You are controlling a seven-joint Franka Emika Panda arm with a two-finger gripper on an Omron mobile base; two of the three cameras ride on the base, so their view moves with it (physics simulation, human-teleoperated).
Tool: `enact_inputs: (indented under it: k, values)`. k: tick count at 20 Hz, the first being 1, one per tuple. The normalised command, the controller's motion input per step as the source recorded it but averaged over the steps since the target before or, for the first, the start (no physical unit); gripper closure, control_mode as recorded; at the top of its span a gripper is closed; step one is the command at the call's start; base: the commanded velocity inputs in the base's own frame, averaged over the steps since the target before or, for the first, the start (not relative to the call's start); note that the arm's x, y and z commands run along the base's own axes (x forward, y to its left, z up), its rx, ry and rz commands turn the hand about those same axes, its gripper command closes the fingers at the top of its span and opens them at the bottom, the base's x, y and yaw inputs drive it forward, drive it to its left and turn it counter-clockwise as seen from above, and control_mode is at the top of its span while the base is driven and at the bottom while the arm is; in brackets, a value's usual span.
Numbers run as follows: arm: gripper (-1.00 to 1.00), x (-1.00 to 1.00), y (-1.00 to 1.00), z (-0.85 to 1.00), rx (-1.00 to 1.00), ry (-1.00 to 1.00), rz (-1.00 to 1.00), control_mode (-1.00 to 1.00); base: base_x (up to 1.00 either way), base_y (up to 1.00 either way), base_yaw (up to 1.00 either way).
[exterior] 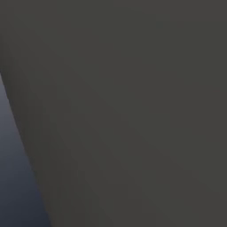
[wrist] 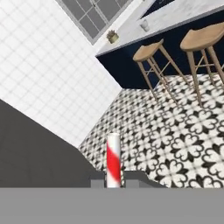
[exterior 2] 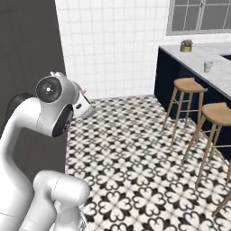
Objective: Take a straw from the drawer in front and place it inside the glass cup on the dining counter.
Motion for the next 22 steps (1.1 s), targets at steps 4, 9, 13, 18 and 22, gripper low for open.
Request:
enact_inputs:
  k: [4,9,13,18,22]
  values:
    - [1.00,0.00,0.00,0.00,0.00,0.00,0.00,1.00,1.00,0.63,-0.34]
    - [1.00,0.00,0.00,0.00,0.00,0.00,0.00,1.00,1.00,0.62,-0.34]
    - [1.00,0.00,0.00,0.00,0.00,0.00,0.00,1.00,1.00,0.64,-0.34]
    - [1.00,0.00,0.00,0.00,0.00,0.00,0.00,1.00,1.00,0.64,-0.34]
    - [1.00,0.00,0.00,0.00,0.00,0.00,0.00,1.00,1.00,0.63,-0.34]
